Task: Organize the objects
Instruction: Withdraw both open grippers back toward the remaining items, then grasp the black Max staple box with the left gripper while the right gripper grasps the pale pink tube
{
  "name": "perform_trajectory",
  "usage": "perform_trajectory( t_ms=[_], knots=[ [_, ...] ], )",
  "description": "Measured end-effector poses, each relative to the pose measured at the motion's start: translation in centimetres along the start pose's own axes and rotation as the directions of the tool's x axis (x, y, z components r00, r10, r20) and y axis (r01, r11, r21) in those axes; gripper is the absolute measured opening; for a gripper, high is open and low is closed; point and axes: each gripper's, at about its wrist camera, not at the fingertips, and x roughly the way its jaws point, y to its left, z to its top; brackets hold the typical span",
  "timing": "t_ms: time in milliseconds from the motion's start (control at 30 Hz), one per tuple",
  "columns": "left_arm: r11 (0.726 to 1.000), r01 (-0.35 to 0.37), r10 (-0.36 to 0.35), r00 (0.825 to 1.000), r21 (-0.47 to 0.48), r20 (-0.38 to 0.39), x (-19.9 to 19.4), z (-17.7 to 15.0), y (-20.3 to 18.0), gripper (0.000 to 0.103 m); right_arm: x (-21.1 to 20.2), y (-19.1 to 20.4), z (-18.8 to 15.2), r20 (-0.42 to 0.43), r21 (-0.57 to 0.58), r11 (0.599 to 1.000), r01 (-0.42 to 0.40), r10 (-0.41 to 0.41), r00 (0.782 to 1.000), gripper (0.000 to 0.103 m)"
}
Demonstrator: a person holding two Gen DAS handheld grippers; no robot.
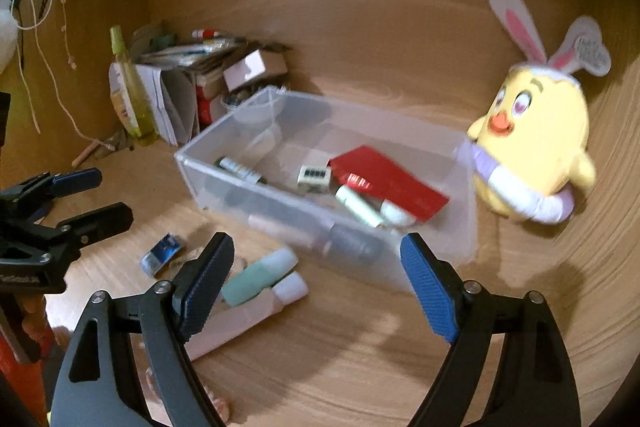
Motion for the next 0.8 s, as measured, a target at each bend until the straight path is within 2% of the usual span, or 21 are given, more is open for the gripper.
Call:
perform_trajectory(
  t_ms=[233,433,667,733,800],
  knots=[
    [1.000,-0.016,0.016,0.996,0.001,-0.087,2.1,-1.9,1.3,0.096,2.6,1.4,-2.1,-0.109,0.019,0.998,-0.059,0.061,0.992,0.083],
    [1.000,-0.026,0.028,0.990,0.016,-0.141,3.1,-3.0,1.6,0.096,5.3,3.4,-3.9,-0.231,0.007,0.995,-0.104,0.103,0.968,0.083],
    [0.999,-0.018,0.025,0.984,0.043,-0.178,3.7,-3.5,1.4,0.096,6.1,3.6,-4.6,-0.247,0.003,0.998,-0.069,0.068,0.967,0.082],
    [0.999,-0.014,0.022,0.980,0.041,-0.199,4.1,-3.5,1.4,0.096,6.0,3.4,-4.6,-0.240,0.006,0.998,-0.063,0.063,0.969,0.075],
    [0.999,-0.017,0.025,0.976,0.038,-0.216,4.5,-3.4,1.5,0.096,5.8,3.2,-4.7,-0.232,-0.006,0.999,-0.046,0.044,0.972,0.062]
  ],
)
